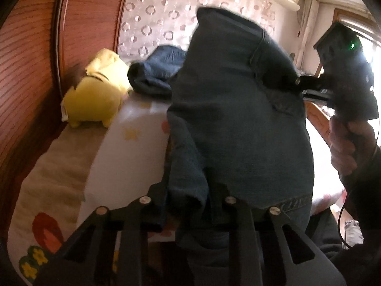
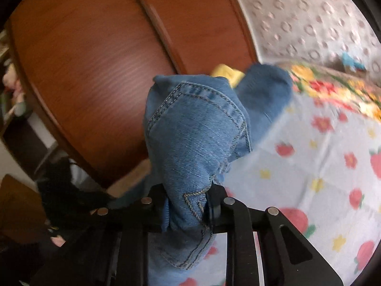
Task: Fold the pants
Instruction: 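Grasp the jeans with both grippers and lift the bundle off the bed, then lower the folded jeans beside the yellow plush toy and open both grippers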
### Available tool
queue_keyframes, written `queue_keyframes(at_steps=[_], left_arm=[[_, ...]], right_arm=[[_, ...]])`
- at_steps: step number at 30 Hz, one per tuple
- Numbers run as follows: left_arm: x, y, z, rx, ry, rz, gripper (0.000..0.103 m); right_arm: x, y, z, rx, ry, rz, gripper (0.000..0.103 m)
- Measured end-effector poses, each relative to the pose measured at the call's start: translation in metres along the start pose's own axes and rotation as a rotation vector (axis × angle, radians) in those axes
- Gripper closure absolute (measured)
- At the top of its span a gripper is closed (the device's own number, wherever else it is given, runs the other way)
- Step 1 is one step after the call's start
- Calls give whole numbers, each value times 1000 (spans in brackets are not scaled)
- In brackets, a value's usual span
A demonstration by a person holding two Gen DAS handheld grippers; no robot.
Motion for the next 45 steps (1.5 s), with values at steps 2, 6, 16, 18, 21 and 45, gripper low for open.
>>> queue_keyframes(at_steps=[2, 6, 16, 18, 21, 45], left_arm=[[-8, -11, -3, -7, -9, 34, 81], [-29, -26, -17, -27, -30, 94, 81], [-121, -43, -89, -165, -46, 220, 81], [-146, -37, -103, -186, -34, 232, 81], [-172, -12, -116, -201, -8, 216, 81], [-162, 144, -86, -131, 57, -54, 81]], right_arm=[[-15, -6, -24, -22, -41, 17, 82], [-49, -6, -58, -50, -102, 42, 83], [-158, 25, -85, -175, -125, 119, 83], [-183, 34, -67, -229, -76, 141, 83], [-208, 58, -20, -282, -1, 156, 83], [-222, 105, 145, 253, -56, 216, 58]])
Point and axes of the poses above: each gripper's, at about its wrist camera, not at the fingertips, and y roughly the way its jaws point, z to its right, x to its underside, the point moved 4 cm from there along y, roughly the way its jaws point, and after that the axes turned 12 degrees about y, right-handed, at the moved point
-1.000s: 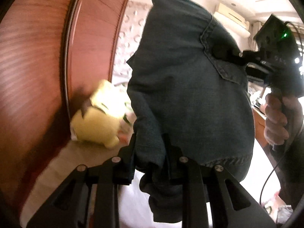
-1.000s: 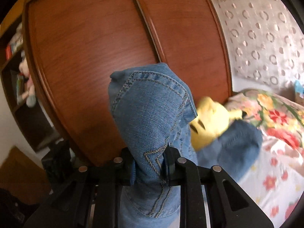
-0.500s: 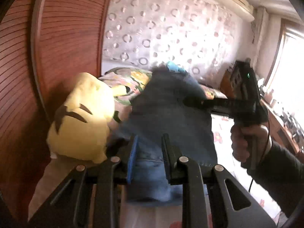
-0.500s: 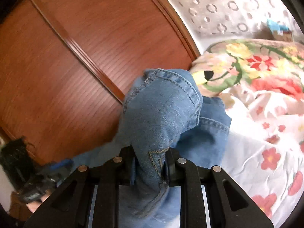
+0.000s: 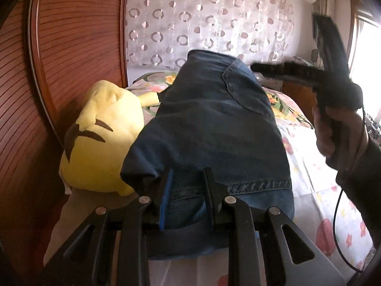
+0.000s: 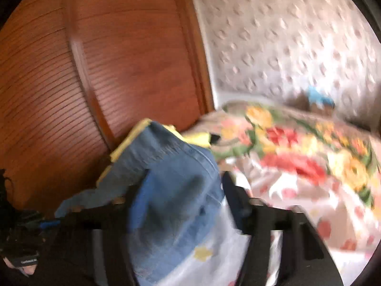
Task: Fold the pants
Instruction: 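Lower the folded jeans beside the yellow plush toy and open both grippers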
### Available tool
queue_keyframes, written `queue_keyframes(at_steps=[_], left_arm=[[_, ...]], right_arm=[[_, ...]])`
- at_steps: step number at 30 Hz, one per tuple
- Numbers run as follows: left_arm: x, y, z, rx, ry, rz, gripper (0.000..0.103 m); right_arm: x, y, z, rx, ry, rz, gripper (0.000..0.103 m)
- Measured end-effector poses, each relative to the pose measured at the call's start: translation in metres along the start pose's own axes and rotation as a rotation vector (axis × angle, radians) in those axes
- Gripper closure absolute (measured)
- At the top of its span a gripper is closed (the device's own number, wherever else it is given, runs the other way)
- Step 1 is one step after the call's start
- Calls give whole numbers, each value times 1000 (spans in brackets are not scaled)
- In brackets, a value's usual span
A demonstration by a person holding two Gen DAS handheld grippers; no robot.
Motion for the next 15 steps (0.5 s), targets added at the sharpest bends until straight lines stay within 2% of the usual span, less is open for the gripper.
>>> queue_keyframes(at_steps=[1, 2, 4, 7, 10, 15], left_arm=[[2, 0, 0, 2, -4, -4, 81], [4, 1, 0, 2, -5, -7, 81], [7, 2, 1, -4, -4, -8, 81], [8, 0, 6, -7, 9, 1, 80], [7, -5, 7, -21, 11, 4, 80], [-2, -35, 16, -42, 17, 49, 79]], right_arm=[[0, 6, -2, -12, -5, -14, 65], [1, 17, -1, 7, -2, -53, 67], [8, 41, 8, 45, 4, -123, 68], [20, 58, 23, 84, 37, -157, 68], [20, 40, 22, 79, 74, -132, 68], [24, -18, -6, 94, 23, -86, 68]])
Point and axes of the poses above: each gripper's, at about its wrist camera, not at the fingertips, and y roughly the way its jaws point, z to its right, x to its underside, the point moved 4 cm from there along y, roughly the way its jaws point, and after that the axes turned 12 degrees about y, right-handed, at the moved point
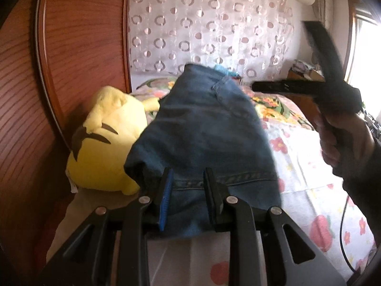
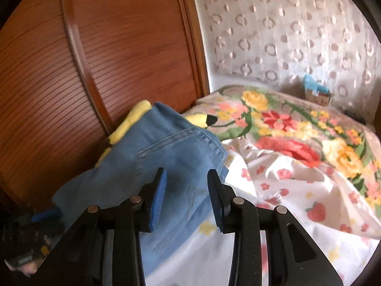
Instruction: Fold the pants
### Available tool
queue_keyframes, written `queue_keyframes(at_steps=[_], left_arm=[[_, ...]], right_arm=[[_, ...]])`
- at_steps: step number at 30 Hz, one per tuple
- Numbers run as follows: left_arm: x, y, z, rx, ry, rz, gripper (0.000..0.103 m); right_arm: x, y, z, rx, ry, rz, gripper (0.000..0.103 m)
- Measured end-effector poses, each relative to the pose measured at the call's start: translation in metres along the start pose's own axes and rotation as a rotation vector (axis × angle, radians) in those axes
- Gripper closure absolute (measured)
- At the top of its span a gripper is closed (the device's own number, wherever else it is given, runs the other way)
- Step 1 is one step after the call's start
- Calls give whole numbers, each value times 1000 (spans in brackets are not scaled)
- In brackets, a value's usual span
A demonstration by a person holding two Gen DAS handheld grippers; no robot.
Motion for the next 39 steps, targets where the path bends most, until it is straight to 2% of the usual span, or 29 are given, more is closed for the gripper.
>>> queue_keyframes(at_steps=[3, 5, 9, 11, 18, 26, 32, 35, 39], left_arm=[[-4, -18, 11, 8, 15, 24, 78], [-6, -31, 22, 14, 21, 40, 72], [-7, -52, 44, 32, 35, 65, 69], [-6, -61, 57, 44, 42, 77, 64], [-7, -94, 102, 79, 97, 121, 57], [-11, -128, 143, 113, 150, 176, 46], [-17, -155, 163, 120, 175, 219, 45], [-20, -167, 170, 105, 175, 243, 45], [-21, -178, 178, 47, 176, 251, 45]], right_arm=[[14, -43, -6, 7, -13, 32, 68], [28, -73, -5, 11, -3, 50, 68], [53, -125, 1, 45, 14, 88, 68], [68, -153, 5, 64, 17, 114, 68], [108, -230, 3, 124, 22, 193, 60], [140, -297, 5, 168, 53, 275, 55], [156, -343, 10, 201, 80, 340, 48], [163, -361, 12, 230, 83, 368, 39], [171, -382, 15, 271, 95, 409, 26]])
Point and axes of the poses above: each gripper's, at about its wrist camera, not at the fingertips, and y roughly the way its jaws point, z to its right, x to its underside, the point moved 4 cm from there along y, roughly the way its jaws point, and after that the axes turned 12 degrees about y, right-handed, at the moved point
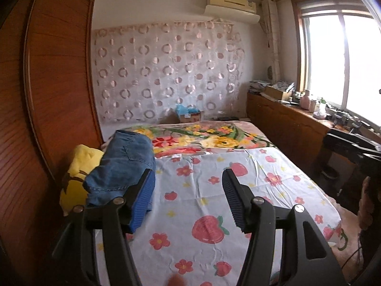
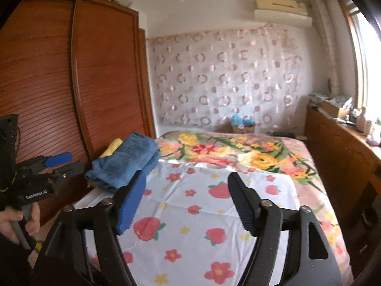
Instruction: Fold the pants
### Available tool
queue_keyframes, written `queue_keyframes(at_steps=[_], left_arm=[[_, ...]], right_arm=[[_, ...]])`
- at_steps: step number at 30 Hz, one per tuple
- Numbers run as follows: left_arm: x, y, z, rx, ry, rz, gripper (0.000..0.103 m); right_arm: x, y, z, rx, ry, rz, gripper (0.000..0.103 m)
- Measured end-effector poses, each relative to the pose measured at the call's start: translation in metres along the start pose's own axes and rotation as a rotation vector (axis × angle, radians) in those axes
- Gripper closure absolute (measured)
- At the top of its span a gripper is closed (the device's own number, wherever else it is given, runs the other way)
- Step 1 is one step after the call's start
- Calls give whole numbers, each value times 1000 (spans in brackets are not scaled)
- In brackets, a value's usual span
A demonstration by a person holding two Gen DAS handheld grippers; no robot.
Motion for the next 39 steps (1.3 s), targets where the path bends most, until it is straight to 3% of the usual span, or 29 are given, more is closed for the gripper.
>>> queue_keyframes(at_steps=[4, 14, 39], left_arm=[[-1, -4, 8, 4, 0, -4, 45], [0, -9, 28, 15, -5, 2, 44], [3, -7, 31, 22, -13, -5, 44]], right_arm=[[0, -19, 11, 47, 17, 32, 18], [4, -35, 29, 107, 50, 54, 17], [13, -35, 31, 121, 46, 45, 17]])
Point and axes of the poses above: each gripper's, at about its wrist camera, not at the fingertips, and y roughly the way its jaws point, z to its right, x to its underside, the point moved 4 cm from there along y, roughly the way its jaws point, and after that the axes turned 12 degrees about y, right-handed, at the moved point
